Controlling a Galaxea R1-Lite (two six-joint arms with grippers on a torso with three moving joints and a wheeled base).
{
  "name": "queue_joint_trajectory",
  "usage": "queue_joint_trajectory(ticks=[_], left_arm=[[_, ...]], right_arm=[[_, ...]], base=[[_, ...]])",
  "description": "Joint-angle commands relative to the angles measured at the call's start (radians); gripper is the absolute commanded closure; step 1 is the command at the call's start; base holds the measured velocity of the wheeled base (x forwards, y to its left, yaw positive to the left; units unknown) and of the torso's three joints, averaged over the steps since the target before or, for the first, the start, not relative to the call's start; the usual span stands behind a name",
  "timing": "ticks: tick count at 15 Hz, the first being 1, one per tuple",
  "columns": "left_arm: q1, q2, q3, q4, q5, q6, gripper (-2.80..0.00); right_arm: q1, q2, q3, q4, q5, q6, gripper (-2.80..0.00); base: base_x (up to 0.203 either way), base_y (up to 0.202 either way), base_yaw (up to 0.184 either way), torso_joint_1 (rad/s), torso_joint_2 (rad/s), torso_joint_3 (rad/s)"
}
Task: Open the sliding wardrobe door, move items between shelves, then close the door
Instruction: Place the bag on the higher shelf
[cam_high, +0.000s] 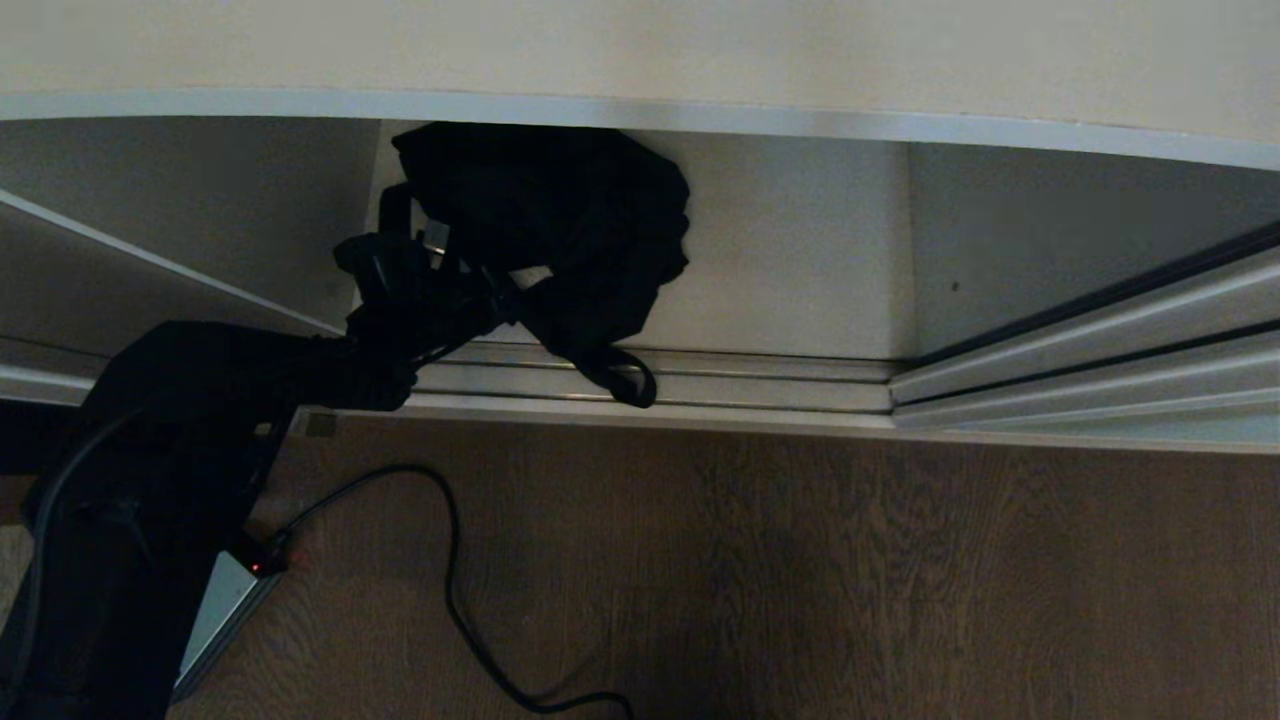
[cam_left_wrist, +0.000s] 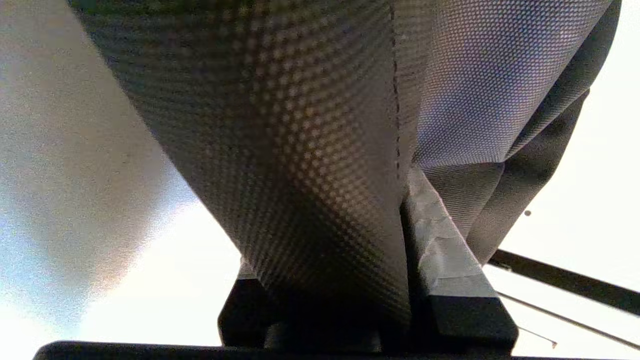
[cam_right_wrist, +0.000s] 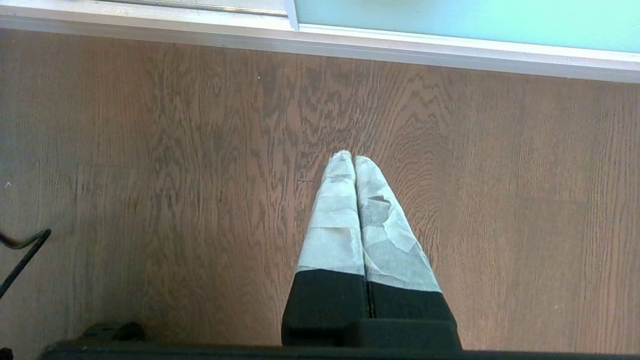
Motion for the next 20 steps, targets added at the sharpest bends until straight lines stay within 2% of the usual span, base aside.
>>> queue_joint_trajectory(ticks=[1,6,9,12,16,20], left_arm=[[-0.004,-0.009,0.000,-0.004,0.016,-0.005,0.00],[-0.030,-0.096,0.037,0.044,0.109,-0.030,0.00],[-0.043,-0.153,0.056,0.111,0.121,-0.029,0.00],[-0.056,-0.169,0.065,0.118,0.177,-0.018,0.00],[-0.062,-0.169,0.063,0.131,0.183,-0.008,0.00],[-0.062,-0.169,0.054,0.130,0.184,-0.008,0.00]], right_arm=[[0.000,-0.002,0.000,0.000,0.000,0.000,0.00],[0.000,-0.002,0.001,0.000,0.000,0.000,0.00],[0.000,-0.002,0.000,0.000,0.000,0.000,0.00],[0.000,-0.002,0.001,0.000,0.000,0.000,0.00],[0.000,-0.002,0.001,0.000,0.000,0.000,0.00],[0.000,-0.002,0.002,0.000,0.000,0.000,0.00]], base=[[0.000,0.000,0.000,0.000,0.00,0.000],[0.000,0.000,0.000,0.000,0.00,0.000],[0.000,0.000,0.000,0.000,0.00,0.000],[0.000,0.000,0.000,0.000,0.00,0.000],[-0.025,0.000,0.000,0.002,0.00,-0.001],[-0.192,0.000,0.002,0.002,0.01,0.003]])
